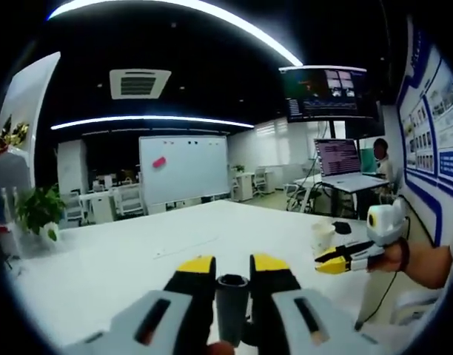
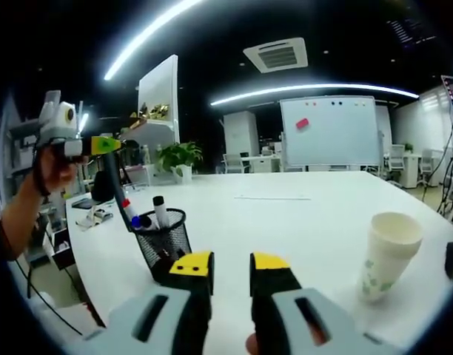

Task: Place the scattered laser pointers and whiteboard markers into the pen holder and stack the scattered paper cups together

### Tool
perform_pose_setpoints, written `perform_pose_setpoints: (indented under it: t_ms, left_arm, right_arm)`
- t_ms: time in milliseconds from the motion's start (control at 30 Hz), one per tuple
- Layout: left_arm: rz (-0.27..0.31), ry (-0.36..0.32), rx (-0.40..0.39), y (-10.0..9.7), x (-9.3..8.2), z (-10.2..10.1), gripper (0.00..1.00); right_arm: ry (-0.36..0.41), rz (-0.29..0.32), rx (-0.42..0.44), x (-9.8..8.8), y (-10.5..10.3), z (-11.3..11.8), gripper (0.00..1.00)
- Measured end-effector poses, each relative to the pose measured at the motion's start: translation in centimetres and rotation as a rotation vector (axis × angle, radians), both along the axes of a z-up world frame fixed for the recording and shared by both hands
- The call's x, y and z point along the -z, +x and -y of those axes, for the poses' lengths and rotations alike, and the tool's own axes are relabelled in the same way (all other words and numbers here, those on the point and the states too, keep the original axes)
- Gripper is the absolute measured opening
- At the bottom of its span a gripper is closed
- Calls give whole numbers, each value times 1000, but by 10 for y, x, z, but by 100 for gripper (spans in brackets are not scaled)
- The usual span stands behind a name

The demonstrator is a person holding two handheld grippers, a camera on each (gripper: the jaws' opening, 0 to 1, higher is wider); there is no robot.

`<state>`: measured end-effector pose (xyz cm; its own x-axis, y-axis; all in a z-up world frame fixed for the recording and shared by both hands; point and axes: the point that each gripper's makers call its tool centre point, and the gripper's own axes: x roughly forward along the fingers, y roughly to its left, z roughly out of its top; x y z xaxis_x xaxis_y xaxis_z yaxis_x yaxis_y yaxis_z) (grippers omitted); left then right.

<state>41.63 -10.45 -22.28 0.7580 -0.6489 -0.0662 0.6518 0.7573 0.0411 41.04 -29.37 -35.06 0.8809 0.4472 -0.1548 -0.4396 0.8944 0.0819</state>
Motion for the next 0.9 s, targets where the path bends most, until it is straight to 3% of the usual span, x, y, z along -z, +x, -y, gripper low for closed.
perform_pose_setpoints:
  t_ms: [67, 267, 900]
  left_arm:
    - [-13, -35, 30, -3, -4, 4, 18]
    - [18, -11, 26, -2, -14, 5, 18]
    - [116, -74, 85, -9, -59, 25, 18]
  right_arm:
    - [9, 2, 5, -1, 0, 1, 20]
    - [4, -4, 3, 2, 0, -1, 20]
    - [1, -3, 6, 0, 1, 1, 20]
